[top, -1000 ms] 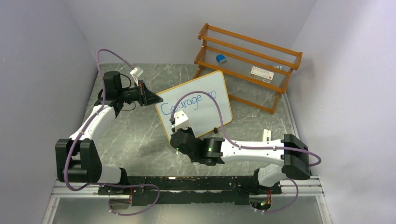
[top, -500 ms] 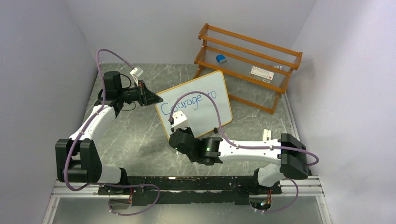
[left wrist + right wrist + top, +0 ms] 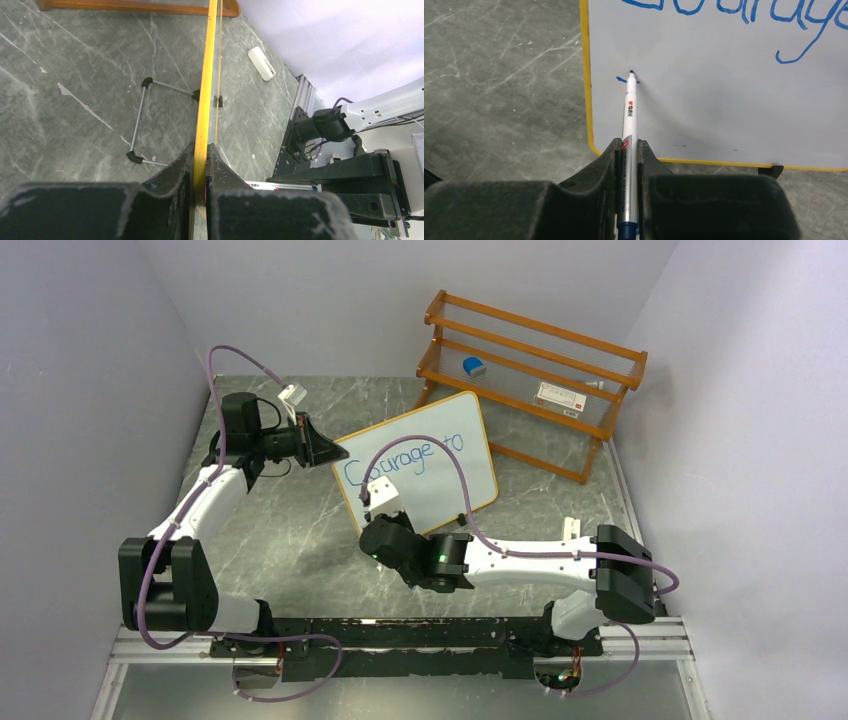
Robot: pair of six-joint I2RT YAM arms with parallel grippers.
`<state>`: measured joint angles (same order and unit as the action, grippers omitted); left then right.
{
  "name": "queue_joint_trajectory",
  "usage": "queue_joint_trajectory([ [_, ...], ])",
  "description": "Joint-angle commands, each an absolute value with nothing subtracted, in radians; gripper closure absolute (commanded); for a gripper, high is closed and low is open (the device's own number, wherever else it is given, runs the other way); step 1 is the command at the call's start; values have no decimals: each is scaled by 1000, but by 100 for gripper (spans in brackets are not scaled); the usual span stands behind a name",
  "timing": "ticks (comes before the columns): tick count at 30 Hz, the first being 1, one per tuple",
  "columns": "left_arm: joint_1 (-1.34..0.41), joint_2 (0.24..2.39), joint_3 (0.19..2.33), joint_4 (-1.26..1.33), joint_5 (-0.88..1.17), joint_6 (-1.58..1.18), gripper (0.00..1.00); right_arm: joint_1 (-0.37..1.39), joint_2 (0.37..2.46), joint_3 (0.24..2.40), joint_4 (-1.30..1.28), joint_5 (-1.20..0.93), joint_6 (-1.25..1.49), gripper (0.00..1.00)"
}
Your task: Write a sentence on the whiteboard
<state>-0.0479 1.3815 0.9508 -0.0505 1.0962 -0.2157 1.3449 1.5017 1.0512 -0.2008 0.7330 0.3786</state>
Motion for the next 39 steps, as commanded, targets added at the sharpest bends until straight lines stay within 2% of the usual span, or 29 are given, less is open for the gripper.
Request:
queue_joint_trajectory([
  [1, -77, 1391, 934, -105, 1037, -168, 95, 1338, 1519, 1082, -196, 753, 381, 100],
  [39, -77, 1391, 936, -105, 1037, -170, 95, 1339, 1511, 1071, -334, 687, 434, 100],
])
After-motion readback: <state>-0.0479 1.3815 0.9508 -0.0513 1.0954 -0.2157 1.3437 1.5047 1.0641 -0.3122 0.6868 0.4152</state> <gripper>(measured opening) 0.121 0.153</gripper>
